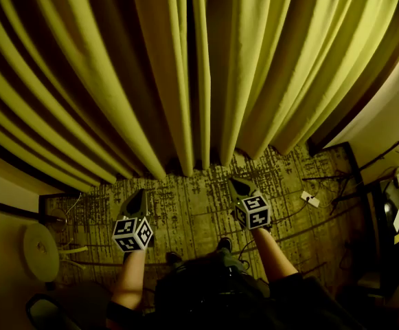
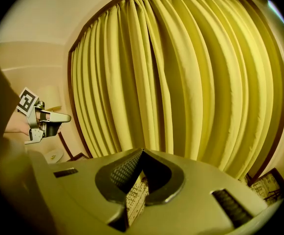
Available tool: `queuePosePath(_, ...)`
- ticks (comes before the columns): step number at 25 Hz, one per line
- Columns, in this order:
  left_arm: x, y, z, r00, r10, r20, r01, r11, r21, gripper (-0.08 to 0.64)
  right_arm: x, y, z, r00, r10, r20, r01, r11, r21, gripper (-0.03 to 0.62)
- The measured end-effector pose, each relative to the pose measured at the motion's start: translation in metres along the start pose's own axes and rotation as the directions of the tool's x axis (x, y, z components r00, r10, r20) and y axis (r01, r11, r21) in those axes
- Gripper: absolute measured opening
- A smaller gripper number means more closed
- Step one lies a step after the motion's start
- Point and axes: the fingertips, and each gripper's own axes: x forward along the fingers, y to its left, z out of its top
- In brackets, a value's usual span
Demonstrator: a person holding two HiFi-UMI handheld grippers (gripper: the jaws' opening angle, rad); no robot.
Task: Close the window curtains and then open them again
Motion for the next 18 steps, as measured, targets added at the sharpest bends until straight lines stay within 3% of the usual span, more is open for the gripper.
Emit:
queuePosePath(11,0.042,-0.057,0.034,0.998,0.018,0.059,-0.019,1.0,0.01,0.002,-0.002,-0.041,0.003,0.997,0.078,0.004,-0.078,0.996,-0.034,0.002)
queuePosePath(18,0.079,-0.087,0.086,0.994,-0.022,0.105,0.014,0.997,0.076,0.072,0.01,-0.066,0.006,0.997,0.08,0.0,-0.08,0.997,-0.007,0.002)
